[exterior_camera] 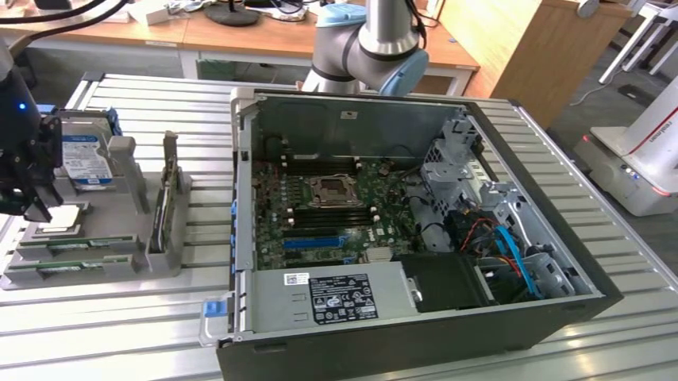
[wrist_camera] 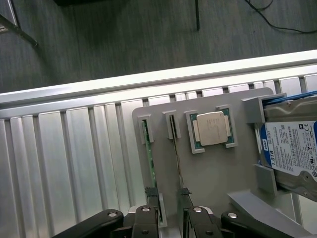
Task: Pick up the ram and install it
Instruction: 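Pick up the ram and move it above insertion slot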
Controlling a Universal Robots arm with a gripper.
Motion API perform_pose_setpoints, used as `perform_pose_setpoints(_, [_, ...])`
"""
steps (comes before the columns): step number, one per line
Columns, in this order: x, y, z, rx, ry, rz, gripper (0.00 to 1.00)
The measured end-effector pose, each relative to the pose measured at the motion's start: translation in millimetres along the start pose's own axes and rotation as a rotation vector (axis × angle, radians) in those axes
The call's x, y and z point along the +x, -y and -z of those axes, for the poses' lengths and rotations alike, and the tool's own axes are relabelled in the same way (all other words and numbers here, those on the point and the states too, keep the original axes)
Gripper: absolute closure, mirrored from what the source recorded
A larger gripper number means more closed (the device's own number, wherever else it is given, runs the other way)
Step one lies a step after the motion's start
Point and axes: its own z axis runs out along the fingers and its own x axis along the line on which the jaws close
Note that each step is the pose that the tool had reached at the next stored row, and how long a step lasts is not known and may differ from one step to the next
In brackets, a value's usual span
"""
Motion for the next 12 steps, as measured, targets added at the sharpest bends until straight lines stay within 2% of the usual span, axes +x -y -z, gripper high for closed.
perform_pose_setpoints(12, [0.5,0.8,-17.5,0.0,0.0,0.0,0.7])
